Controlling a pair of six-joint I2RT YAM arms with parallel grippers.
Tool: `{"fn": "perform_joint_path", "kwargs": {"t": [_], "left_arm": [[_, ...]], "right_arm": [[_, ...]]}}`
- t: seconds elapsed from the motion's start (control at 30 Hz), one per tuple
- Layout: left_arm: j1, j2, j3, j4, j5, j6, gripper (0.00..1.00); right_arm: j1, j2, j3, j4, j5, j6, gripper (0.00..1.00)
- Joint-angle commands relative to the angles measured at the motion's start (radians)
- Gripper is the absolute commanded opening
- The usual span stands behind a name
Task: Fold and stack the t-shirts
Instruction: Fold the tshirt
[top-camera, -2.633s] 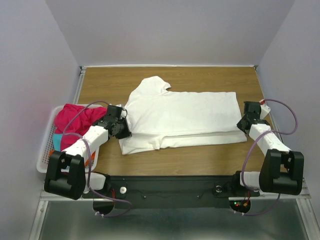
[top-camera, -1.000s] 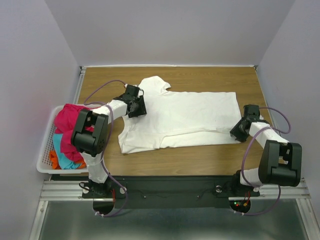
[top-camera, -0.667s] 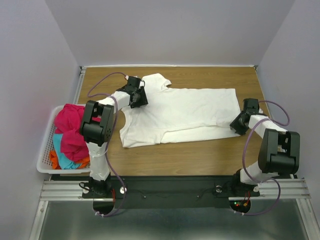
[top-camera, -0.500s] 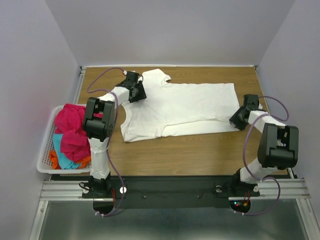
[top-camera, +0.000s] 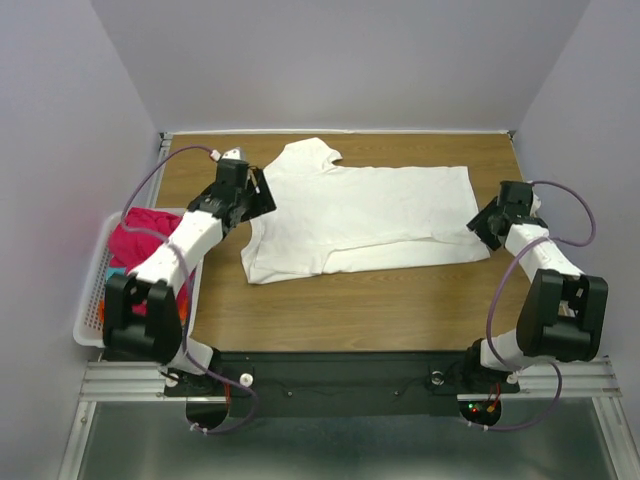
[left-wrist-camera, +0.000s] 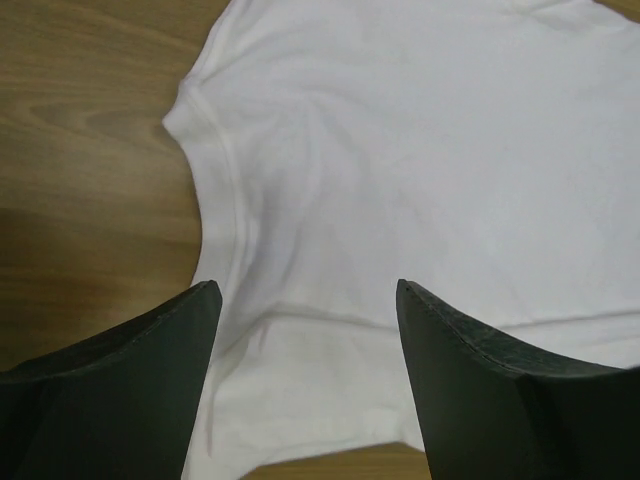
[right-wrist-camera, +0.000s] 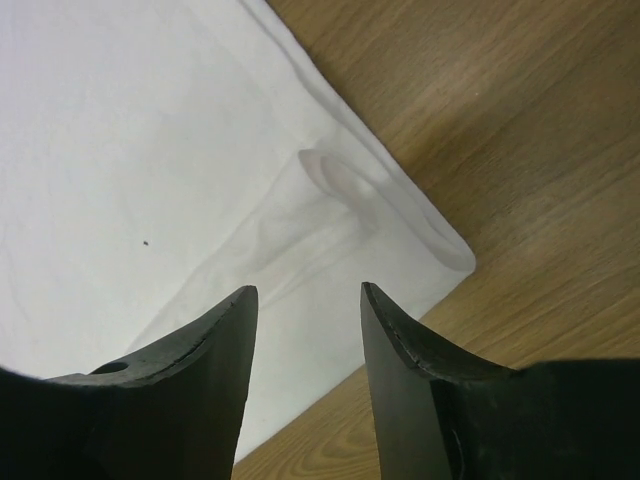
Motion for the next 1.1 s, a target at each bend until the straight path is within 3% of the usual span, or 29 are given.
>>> {"fn": "perform_joint_path", "kwargs": {"t": [0.0, 0.17, 0.37, 0.43, 1.07], "left_arm": [[-0.013, -0.223, -0.198, -0.054, -0.02, -0.035, 0.83], [-0.03, -0.34, -0.348, -0.066, -0.008, -0.07, 0.82], [-0.039, -0.299, -0.424, -0.014, -0.009, -0.075, 0.75], [-0.039, -0.267, -0.421, 0.01, -0.018, -0.066, 0.7], [-0.079, -0.164, -0.329, 0.021, -0.054, -0.018, 0.68]], "right_arm": [[-0.028, 0.023, 0.023, 0.005, 0.022, 0.025, 0.52], [-0.031, 0.053, 0.042, 0.015, 0.005, 0.023, 0.52], [-0.032, 0.08, 0.053, 0.031, -0.012, 0.02, 0.52], [-0.032, 0.085, 0.05, 0.038, -0.015, 0.019, 0.52], [-0.041, 0.096, 0.021, 0.059, -0.014, 0.019, 0.52]]}}
